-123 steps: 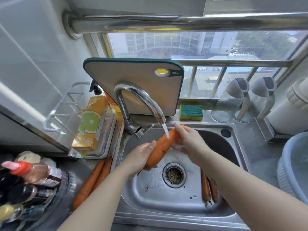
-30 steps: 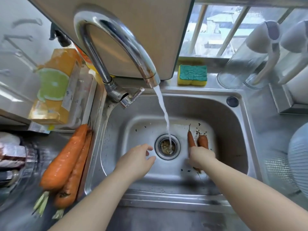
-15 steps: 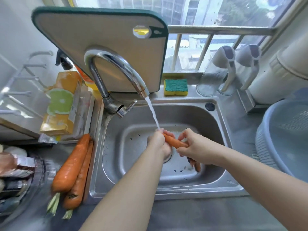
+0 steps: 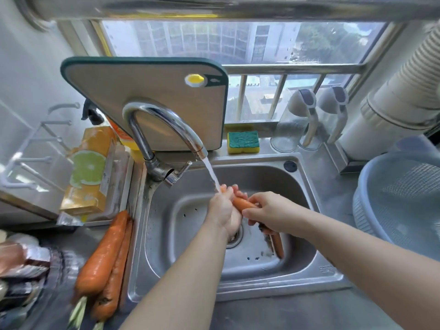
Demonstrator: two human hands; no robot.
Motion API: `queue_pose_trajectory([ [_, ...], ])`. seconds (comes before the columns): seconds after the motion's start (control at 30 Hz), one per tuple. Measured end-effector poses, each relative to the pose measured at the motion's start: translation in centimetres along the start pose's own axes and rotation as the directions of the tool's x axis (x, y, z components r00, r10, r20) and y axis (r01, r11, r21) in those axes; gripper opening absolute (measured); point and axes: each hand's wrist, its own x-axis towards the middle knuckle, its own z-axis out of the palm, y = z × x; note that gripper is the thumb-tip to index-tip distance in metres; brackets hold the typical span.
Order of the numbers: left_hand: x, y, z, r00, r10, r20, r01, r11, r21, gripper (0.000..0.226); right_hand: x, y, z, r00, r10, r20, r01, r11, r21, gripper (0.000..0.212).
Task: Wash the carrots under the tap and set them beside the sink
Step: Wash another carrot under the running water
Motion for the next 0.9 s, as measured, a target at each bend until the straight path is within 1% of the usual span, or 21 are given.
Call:
queue_pose_trajectory([
  [0.07,-0.3,-0.1,-0.2,0.999,0.011,-0.037,-0.008,0.998,0.066,0.025,0.2,-0.5,0.8,0.999,-0.053,-0.001,0.052,0.985,-0.167,0.024],
  [0.13,0.0,0.8,0.0,0.991,0.057,-0.121,-0.049,0.996,0.068,0.037,0.3,-0.9,2.0,0.991,-0.130,-0.011,0.118,0.929,-0.350,0.022],
  [0.2,0.7,2.2,-0.2,0.984,0.017,-0.176,-0.020,1.000,-0.011,0.043,0.3,-1.2,3.0,0.976,-0.212,-0.043,0.168,0.868,-0.466,0.020],
  [0.27,1.3,3.2,-0.6,0.985,-0.090,-0.150,0.069,0.988,-0.137,0.049,0.6,-1.0,2.9,0.950,-0.297,-0.092,0.214,0.838,-0.502,0.021],
  [0.3,1.5,3.6,-0.8,0.983,-0.129,-0.129,0.105,0.978,-0.182,0.049,0.8,-0.8,2.5,0.935,-0.331,-0.126,0.238,0.851,-0.467,0.022],
  [0.33,1.8,4.0,-0.9,0.983,-0.128,-0.129,0.101,0.975,-0.198,0.048,1.1,-0.6,1.9,0.921,-0.347,-0.175,0.257,0.881,-0.397,0.021],
  [0.4,1.7,4.3,-1.1,0.978,-0.067,-0.199,0.033,0.985,-0.168,0.035,1.5,-0.2,0.7,0.906,-0.314,-0.284,0.258,0.941,-0.219,0.018],
  [0.43,1.7,4.5,-1.4,0.971,-0.003,-0.240,-0.015,0.997,-0.074,0.025,1.7,0.0,0.2,0.907,-0.273,-0.320,0.245,0.961,-0.127,0.020],
  [0.47,1.6,4.5,-1.9,0.964,0.086,-0.253,-0.064,0.993,0.095,0.020,1.9,0.1,-0.2,0.914,-0.222,-0.340,0.230,0.973,-0.019,0.020],
  [0.5,1.5,4.5,-2.5,0.957,0.185,-0.224,-0.105,0.939,0.327,0.025,2.2,0.3,-0.5,0.923,-0.170,-0.345,0.215,0.972,0.094,0.020],
  [0.53,1.5,4.4,-3.2,0.948,0.278,-0.156,-0.126,0.777,0.617,0.032,2.4,0.3,-0.8,0.932,-0.125,-0.340,0.197,0.963,0.185,0.019],
  [0.57,1.3,4.4,-3.9,0.933,0.356,-0.047,-0.142,0.487,0.862,0.035,2.8,0.4,-1.1,0.940,-0.093,-0.329,0.179,0.954,0.241,0.019],
  [0.6,1.0,4.4,-4.3,0.910,0.401,0.103,-0.171,0.137,0.976,0.035,3.2,0.3,-1.3,0.948,-0.067,-0.313,0.157,0.949,0.273,0.019],
  [0.63,0.5,4.4,-4.2,0.886,0.387,0.255,-0.209,-0.156,0.965,0.034,3.6,0.2,-1.5,0.955,-0.042,-0.294,0.132,0.947,0.292,0.019],
  [0.67,0.1,4.4,-4.1,0.867,0.336,0.367,-0.250,-0.344,0.905,0.035,4.0,0.0,-1.7,0.961,-0.019,-0.276,0.107,0.945,0.309,0.020],
  [0.7,-0.3,4.3,-4.0,0.857,0.293,0.423,-0.293,-0.400,0.869,0.036,4.4,-0.2,-1.9,0.966,0.003,-0.259,0.085,0.940,0.330,0.022],
  [0.73,-0.7,4.3,-4.0,0.858,0.258,0.443,-0.330,-0.382,0.863,0.036,4.8,-0.4,-2.1,0.969,0.031,-0.244,0.060,0.933,0.355,0.024],
  [0.77,-0.9,4.3,-4.2,0.862,0.239,0.448,-0.363,-0.326,0.873,0.033,5.2,-0.5,-2.2,0.971,0.059,-0.231,0.035,0.924,0.381,0.025],
  [0.8,-0.9,4.2,-4.5,0.861,0.213,0.461,-0.390,-0.303,0.869,0.029,5.6,-0.6,-2.1,0.971,0.088,-0.223,0.009,0.915,0.403,0.027],
  [0.87,-0.6,4.0,-5.0,0.851,0.158,0.501,-0.432,-0.332,0.839,0.021,6.5,-0.5,-1.9,0.965,0.141,-0.220,-0.026,0.891,0.454,0.027],
  [0.9,-0.5,3.8,-5.2,0.854,0.146,0.500,-0.438,-0.320,0.840,0.020,6.9,-0.4,-1.5,0.960,0.161,-0.229,-0.031,0.873,0.487,0.027],
])
